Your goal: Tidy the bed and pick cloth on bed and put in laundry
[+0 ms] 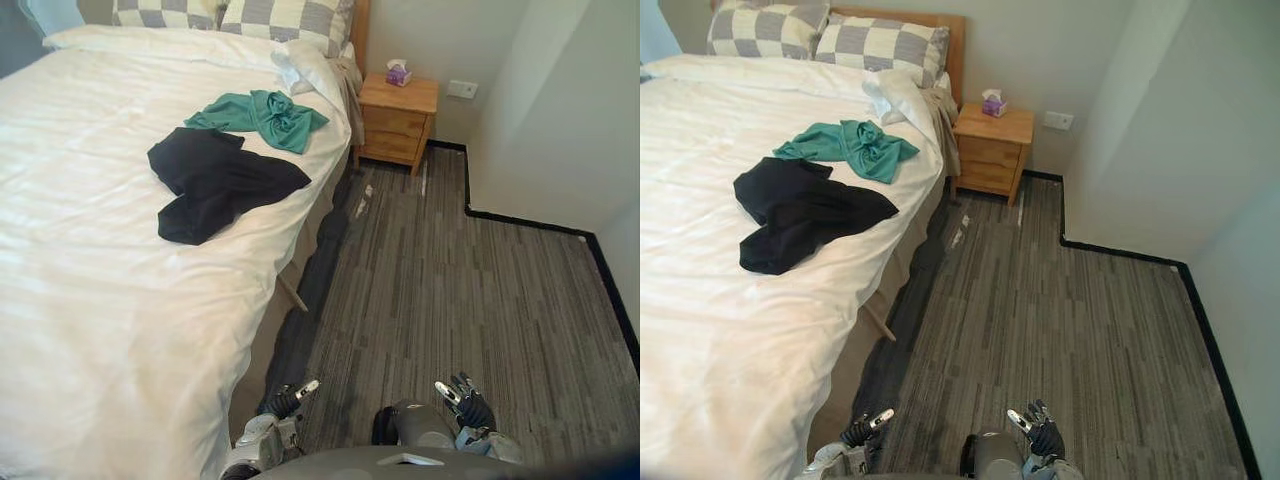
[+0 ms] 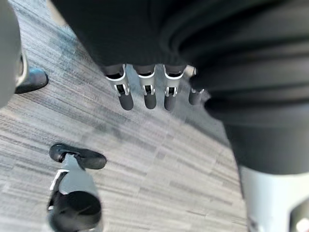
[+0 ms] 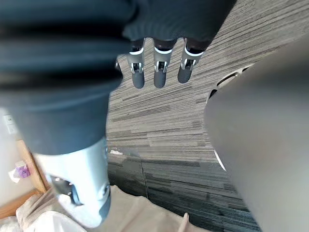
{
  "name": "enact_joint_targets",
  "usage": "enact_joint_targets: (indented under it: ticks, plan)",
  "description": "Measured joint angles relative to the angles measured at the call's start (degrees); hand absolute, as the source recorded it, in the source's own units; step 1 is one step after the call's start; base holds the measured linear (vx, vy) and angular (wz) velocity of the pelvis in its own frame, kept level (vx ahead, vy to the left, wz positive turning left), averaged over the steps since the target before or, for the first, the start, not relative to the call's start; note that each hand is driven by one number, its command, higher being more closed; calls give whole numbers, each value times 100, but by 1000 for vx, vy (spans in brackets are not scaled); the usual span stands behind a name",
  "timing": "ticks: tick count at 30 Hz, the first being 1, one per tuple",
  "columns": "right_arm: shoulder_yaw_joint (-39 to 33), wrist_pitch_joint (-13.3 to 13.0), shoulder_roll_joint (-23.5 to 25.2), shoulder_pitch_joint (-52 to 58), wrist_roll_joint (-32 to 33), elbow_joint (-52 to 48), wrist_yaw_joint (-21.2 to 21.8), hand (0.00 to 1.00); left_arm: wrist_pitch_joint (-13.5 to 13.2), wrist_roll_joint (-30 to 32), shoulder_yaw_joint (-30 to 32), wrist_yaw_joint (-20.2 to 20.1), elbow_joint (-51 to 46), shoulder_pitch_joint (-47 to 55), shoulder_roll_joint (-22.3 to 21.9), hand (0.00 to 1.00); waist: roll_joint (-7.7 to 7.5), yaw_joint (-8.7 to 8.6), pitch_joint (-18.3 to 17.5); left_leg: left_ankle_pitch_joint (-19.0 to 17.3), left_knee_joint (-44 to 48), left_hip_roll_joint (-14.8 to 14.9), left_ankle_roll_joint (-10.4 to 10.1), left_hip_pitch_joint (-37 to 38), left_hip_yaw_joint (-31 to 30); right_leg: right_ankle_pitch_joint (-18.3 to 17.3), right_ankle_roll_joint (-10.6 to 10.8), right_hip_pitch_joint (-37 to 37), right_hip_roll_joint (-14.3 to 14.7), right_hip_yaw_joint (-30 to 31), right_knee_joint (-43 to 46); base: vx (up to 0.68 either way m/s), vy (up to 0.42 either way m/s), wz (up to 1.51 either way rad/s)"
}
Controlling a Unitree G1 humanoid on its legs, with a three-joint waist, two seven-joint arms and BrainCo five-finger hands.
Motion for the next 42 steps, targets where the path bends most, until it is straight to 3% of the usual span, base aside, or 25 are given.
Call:
enact_joint_targets:
  ticks: [1, 2, 3, 5, 8, 9, 15, 22, 25, 27, 29, 31, 32, 33, 35, 37, 39, 41, 42]
  plan:
    - [-127, 11, 44, 28, -1, 3, -20, 0, -3, -22, -30, 63, -5, -6, 23, 0, -93, -63, 22, 15, -7, -23, -37, 3, -28, -241, 77, 9, -180, -35, 464, -108, -216, -2]
    - [-217, 50, 87, 84, -16, 108, -73, 0, -6, -58, -129, 93, -28, 8, 98, 0, -151, -88, -9, 62, -44, -120, -136, 77, -53, -471, 316, 275, -295, 30, 193, -23, -161, -26]
    - [-275, 105, 68, 34, -6, 214, -104, 0, -3, -69, -139, 144, 48, -25, 140, 0, -124, -6, 17, 86, -116, -64, -170, 121, -41, -466, 160, 547, 8, 161, -341, 2, -162, -54]
    - [-342, 175, -68, 17, -86, 298, -158, 0, 67, -108, -291, 184, 168, 11, 110, 0, 93, 40, -38, 267, -176, 100, 25, 35, -287, 73, 67, 877, 407, 335, -1362, -31, -176, -75]
    - [-488, 265, -96, 44, -140, 508, -288, 0, 113, -285, -379, 211, 154, 1, 210, 0, 72, 20, -27, 404, -177, 99, 10, -292, -661, 450, 36, 1114, 587, 437, -2099, -71, -121, -25]
    - [-223, 533, -202, 81, -354, 685, -498, 0, 190, -313, -497, 405, 408, 148, 387, 0, 53, 90, -257, 354, -175, 30, 24, -300, -853, 1490, 115, 1700, 621, 581, -3747, -41, -40, -3]
    - [-312, 528, -178, 83, -346, 683, -487, 0, 156, -321, -477, 404, 403, 164, 385, 0, 68, 94, -244, 353, -168, 55, 23, -312, -852, 1458, 99, 1695, 633, 526, -3746, 0, -2, 1]
    - [-599, 234, -73, 287, -224, 511, -272, 0, -398, -480, -42, 413, 40, 419, 214, 0, 79, 255, -127, 347, 177, 141, 13, -578, -825, 1277, 96, 1693, 492, -62, -3741, 16, -16, 17]
    - [-602, 43, -85, 273, -222, 502, -86, 0, -666, -463, -15, 480, -179, 518, 226, 0, 76, 264, 15, 282, 717, 304, -94, -770, -815, 1045, 91, 1692, 455, -355, -3557, 61, -46, 7]
    - [-527, -108, -98, 255, -559, 482, -123, 0, -781, -430, -21, 649, -356, 616, 297, 0, 30, 353, 110, 262, 1496, 538, -127, -961, -799, 706, 21, 1660, 436, -483, -3154, 91, -84, -16]
    - [-360, -158, -191, 235, -966, 431, -121, 0, -817, -393, -30, 751, -541, 722, 304, 0, 83, 349, 131, 315, 2415, 816, -192, -1309, -829, 453, -51, 1566, 451, -487, -2802, 147, -96, -14]
    - [-126, -157, -337, 243, -1148, 423, -143, 0, -861, -293, -27, 711, -690, 751, 326, 0, 108, 336, 175, 726, 3721, 1100, -62, -1844, -1084, 146, -86, 1541, 449, -499, -2389, 202, -83, -11]
    - [81, -154, -409, 255, -1145, 412, -153, 0, -904, -250, -18, 659, -761, 758, 303, 0, 87, 327, 158, 1343, 4511, 1232, 75, -2233, -1340, 79, -114, 1573, 464, -382, -2214, 248, -76, -40]
    - [265, -151, -484, 229, -1135, 396, -157, 0, -947, -231, -9, 607, -798, 753, 289, 0, 88, 392, 192, 1714, 5104, 1221, 5, -2652, -1684, 40, -175, 1686, 466, -177, -2215, 277, -66, -58]
    - [301, -119, -527, 92, -1127, 403, -163, 0, -938, -219, -8, 538, -843, 748, 287, 0, 119, 388, 207, 969, 5468, 937, -61, -3033, -1963, 14, -229, 1879, 421, 140, -2272, 367, -50, -75]
    - [290, -71, -503, -9, -1125, 473, -158, 0, -921, -219, -9, 525, -892, 744, 277, 0, 71, 402, 247, 589, 5041, 570, -53, -3091, -1884, 14, -229, 2150, 297, 401, -2369, 342, -2, -82]
    - [236, -63, -411, -35, -1134, 457, -138, 0, -863, -222, -6, 525, -901, 740, 274, 0, 23, 421, 280, 378, 3948, 265, 5, -3082, -1571, 12, -225, 2426, 171, 588, -2486, 256, 42, -79]
    - [230, -70, -367, -53, -1141, 424, -111, 0, -818, -230, -5, 526, -899, 711, 266, 0, 10, 444, 275, 476, 2633, 186, 54, -3080, -1230, -86, -59, 2573, 93, 606, -2666, 216, 74, -64]
    - [208, -78, -358, -35, -1134, 372, -106, 0, -801, -227, 4, 525, -887, 662, 241, 0, 62, 445, 287, 730, 1780, 201, 116, -3074, -1093, -153, 56, 2695, 73, 608, -2800, 293, 121, -39]
